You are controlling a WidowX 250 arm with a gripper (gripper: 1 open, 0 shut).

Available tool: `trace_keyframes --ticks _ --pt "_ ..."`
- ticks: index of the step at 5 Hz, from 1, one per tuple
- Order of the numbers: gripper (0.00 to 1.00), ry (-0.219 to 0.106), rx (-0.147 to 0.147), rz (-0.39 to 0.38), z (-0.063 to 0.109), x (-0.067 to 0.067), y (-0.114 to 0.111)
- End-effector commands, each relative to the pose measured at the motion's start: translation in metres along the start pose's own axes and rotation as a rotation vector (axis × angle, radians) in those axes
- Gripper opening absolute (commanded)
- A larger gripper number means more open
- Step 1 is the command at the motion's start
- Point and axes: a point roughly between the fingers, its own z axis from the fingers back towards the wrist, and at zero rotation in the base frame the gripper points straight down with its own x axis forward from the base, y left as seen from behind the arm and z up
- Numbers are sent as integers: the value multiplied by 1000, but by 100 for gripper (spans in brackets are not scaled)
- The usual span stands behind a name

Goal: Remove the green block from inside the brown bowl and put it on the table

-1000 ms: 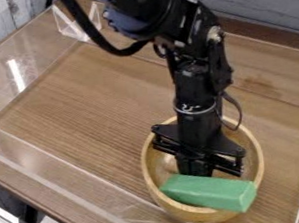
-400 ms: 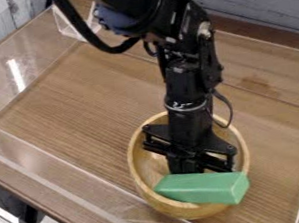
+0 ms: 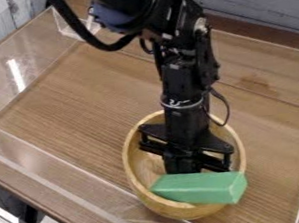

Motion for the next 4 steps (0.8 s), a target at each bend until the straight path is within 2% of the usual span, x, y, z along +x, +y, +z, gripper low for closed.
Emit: trace_keyframes --ticks 1,4 --pt "0 -32 -16 0 15 -1 -1" --pt "0 -8 -29 -3 25 -4 1"
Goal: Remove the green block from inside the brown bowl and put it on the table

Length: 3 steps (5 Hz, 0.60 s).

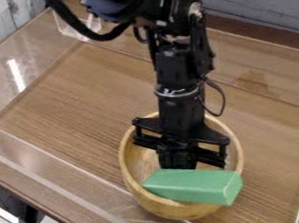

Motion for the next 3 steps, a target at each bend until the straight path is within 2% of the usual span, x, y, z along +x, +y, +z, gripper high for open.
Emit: trace_keyframes --ticks 1,3 --pt "0 -45 -18 -13 17 1 -2" --pt "0 -40 -31 -14 23 0 -1"
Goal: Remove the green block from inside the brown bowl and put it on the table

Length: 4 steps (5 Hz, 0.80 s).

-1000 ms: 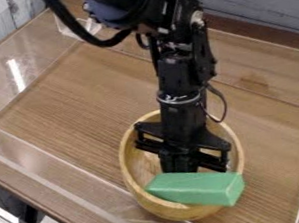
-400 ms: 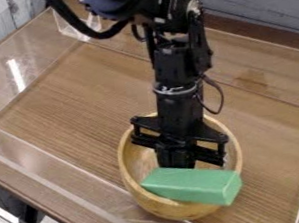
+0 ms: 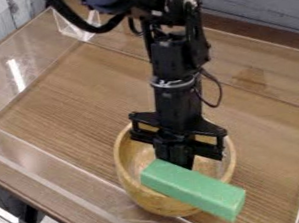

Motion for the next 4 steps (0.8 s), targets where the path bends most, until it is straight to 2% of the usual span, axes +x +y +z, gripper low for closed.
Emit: trace_keyframes --ticks 1,4 --pt "0 -73 -18 -7 21 4 -1" --pt "0 -80 -32 -4 33 -1 0"
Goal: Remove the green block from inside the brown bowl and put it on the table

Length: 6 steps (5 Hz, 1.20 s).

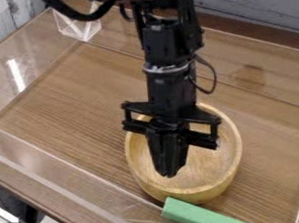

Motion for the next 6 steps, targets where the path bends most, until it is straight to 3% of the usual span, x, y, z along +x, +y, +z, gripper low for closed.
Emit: trace_keyframes --ticks 1,6 --pt "0 -70 -19 4 22 3 -2" --pt "0 -75 -37 -19 43 -10 -6"
